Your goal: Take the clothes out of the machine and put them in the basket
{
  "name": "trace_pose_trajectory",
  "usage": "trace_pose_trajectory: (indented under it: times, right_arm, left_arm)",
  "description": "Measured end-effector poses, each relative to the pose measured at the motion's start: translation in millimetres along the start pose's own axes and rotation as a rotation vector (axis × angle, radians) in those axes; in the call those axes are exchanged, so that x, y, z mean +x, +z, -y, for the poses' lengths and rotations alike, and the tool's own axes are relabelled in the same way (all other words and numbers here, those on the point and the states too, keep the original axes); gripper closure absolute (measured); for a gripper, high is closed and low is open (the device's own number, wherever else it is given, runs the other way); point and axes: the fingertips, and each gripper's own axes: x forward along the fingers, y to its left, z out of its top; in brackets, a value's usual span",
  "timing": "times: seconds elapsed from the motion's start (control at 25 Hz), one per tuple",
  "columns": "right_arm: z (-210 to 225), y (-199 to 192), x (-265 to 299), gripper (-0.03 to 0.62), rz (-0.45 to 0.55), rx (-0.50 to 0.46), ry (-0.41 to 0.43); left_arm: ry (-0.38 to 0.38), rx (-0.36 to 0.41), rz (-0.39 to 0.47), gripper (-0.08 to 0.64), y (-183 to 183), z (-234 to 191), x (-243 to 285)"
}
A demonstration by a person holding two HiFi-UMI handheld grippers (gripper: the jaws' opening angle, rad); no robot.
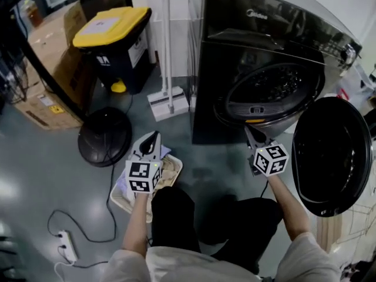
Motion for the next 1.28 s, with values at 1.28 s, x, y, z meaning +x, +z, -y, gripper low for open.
trace_pose_trajectory:
  times: [1.28]
  right_arm:
    - [84, -4, -151, 0.569, 0.046, 0.013, -0.438]
  left_arm:
    - [-0.174, 0.036, -0.005, 0.541, 21, 81, 61]
